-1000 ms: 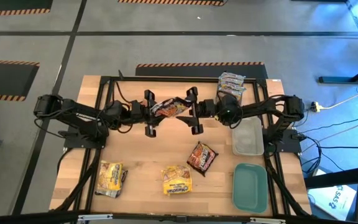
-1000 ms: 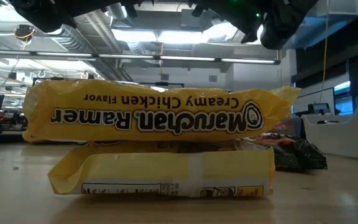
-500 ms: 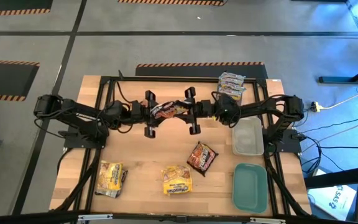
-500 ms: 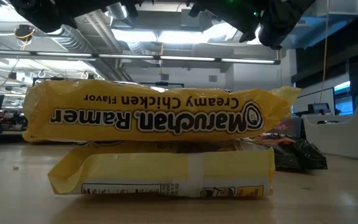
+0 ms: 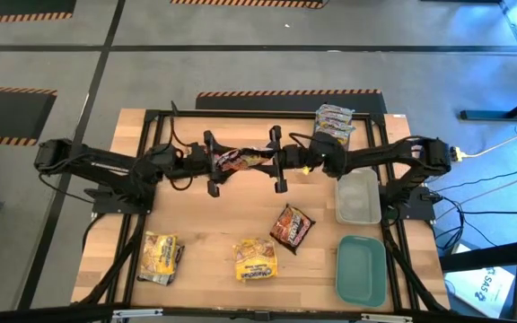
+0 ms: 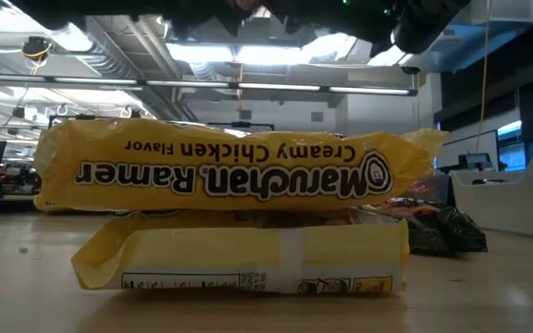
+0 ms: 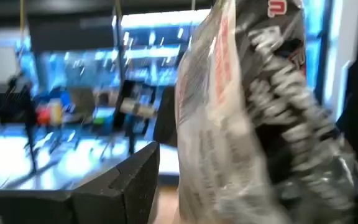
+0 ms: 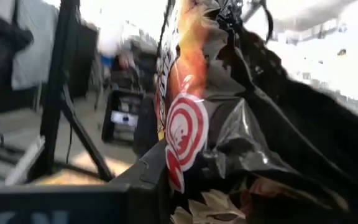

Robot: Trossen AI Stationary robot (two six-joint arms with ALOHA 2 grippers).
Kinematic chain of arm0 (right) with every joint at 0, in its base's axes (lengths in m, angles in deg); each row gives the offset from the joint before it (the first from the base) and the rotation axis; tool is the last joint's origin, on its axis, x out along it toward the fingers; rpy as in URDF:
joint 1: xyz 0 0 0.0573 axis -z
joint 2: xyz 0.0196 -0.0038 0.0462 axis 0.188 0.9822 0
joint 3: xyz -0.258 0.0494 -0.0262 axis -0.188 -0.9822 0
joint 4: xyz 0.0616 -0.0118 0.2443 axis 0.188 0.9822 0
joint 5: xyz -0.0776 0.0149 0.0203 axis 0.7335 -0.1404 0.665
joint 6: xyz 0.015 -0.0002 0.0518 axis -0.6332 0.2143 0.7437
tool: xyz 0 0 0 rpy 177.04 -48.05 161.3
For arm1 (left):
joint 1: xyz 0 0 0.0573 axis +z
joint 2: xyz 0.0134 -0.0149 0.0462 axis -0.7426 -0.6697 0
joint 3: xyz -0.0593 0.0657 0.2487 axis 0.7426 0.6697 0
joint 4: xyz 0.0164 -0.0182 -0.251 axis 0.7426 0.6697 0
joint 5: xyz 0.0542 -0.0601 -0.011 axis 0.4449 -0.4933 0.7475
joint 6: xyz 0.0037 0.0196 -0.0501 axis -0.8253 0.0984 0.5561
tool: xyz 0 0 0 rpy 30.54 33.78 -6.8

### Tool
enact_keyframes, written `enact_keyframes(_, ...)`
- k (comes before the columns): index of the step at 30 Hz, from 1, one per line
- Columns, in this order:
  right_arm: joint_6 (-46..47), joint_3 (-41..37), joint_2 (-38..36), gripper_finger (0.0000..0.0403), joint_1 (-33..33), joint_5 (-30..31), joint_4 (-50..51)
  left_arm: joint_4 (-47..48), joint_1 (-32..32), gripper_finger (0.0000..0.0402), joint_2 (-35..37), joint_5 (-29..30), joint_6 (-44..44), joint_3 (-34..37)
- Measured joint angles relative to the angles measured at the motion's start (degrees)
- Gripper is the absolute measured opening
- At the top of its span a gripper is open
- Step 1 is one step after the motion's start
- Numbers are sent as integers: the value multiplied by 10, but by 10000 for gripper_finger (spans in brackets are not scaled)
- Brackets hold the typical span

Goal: Sort Maruchan noodles
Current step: Put the black noodle pack into the gray bin

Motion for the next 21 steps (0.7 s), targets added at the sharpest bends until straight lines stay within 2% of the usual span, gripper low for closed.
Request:
enact_keyframes(6,-68,0,-71,118,-1,61,217,174,-6,220,66,37,38,0)
enact_keyframes(12,-94,0,-149,118,-1,135,400,248,-19,220,79,60,73,0)
enact_keyframes(17,-80,0,-216,118,-1,215,553,265,-36,220,54,80,100,15)
enact_keyframes(21,-45,0,-273,119,-2,268,686,193,-50,220,4,112,138,58)
